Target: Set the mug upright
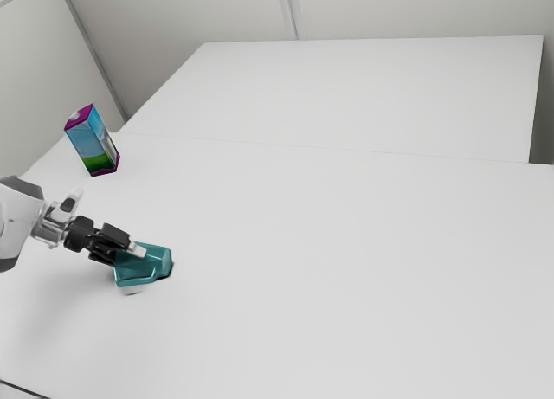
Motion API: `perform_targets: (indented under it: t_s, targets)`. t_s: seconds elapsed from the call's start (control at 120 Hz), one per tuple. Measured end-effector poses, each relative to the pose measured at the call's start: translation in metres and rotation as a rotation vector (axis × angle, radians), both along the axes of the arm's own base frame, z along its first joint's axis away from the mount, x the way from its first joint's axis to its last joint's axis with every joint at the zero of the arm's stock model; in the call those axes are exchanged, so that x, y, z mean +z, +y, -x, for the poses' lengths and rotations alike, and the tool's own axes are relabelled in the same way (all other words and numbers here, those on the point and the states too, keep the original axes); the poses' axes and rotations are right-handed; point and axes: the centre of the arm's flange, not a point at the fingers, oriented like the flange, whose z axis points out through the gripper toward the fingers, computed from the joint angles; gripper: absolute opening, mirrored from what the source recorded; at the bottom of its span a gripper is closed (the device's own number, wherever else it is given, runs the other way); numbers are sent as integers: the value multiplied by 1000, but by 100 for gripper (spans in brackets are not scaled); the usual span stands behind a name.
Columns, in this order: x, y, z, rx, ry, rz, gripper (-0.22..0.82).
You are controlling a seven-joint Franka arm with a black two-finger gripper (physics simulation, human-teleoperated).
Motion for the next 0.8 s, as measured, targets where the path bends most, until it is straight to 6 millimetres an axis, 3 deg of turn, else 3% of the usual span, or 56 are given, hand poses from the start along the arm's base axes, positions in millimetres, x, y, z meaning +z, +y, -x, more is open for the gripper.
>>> perform_targets:
  t_s: [0.567,0.8]
  targets:
    - [0,-8,-6,-19,-23,7,-8]
    - [5,-35,-25,-66,-54,19,-14]
